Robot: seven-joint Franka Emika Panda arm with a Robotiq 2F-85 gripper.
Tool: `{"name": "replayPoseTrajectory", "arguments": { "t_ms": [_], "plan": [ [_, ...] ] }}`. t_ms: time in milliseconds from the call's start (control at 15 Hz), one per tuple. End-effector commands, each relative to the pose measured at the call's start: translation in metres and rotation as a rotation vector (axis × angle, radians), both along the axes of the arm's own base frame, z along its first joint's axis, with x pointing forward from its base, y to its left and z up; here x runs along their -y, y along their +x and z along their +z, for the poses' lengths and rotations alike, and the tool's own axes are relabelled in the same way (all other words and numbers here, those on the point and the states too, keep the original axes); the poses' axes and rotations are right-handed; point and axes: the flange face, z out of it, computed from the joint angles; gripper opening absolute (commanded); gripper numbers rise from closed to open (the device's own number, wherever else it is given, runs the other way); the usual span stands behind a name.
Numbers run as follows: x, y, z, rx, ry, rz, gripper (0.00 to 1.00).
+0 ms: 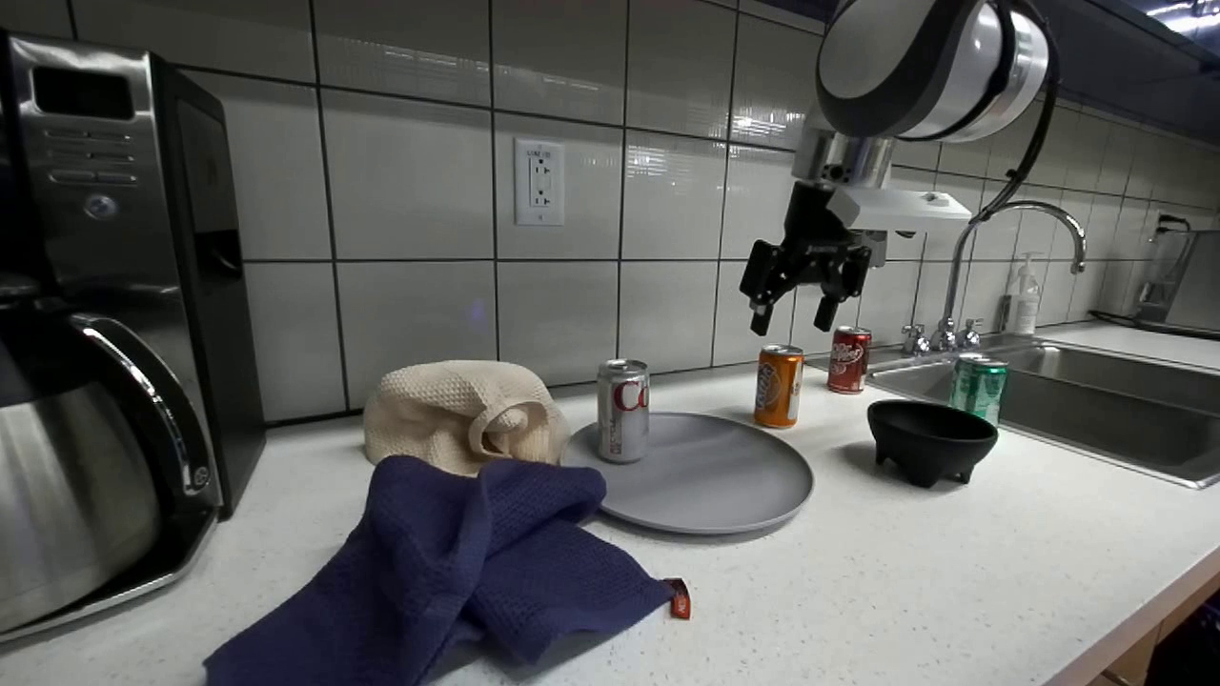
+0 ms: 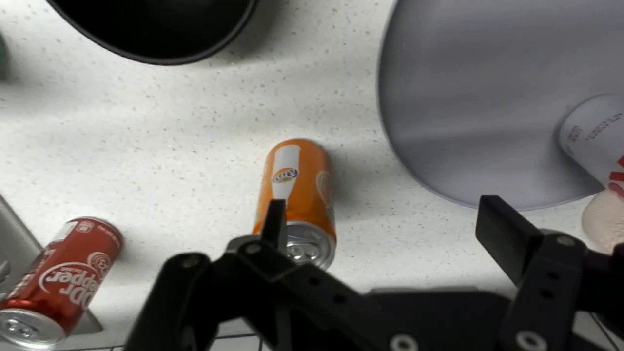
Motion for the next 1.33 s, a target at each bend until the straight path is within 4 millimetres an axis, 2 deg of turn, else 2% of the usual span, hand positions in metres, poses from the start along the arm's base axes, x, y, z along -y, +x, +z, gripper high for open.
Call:
{"name": "replayPoseTrajectory", "arguments": {
  "t_ms": [0, 333, 800, 933, 1267],
  "plan": [
    [0.02, -0.01, 0.005, 0.003, 0.0, -0.011, 1.0],
    [0.028, -0.012, 0.004, -0.011, 0.001, -0.021, 1.0],
    [0.028, -0.014, 0.002, -0.019, 0.009, -0.032, 1.0],
    [0.026, -0.005, -0.006, -0.016, 0.001, -0.044, 1.0],
    [0.026, -0.005, -0.006, -0.016, 0.01, -0.051, 1.0]
  ]
}}
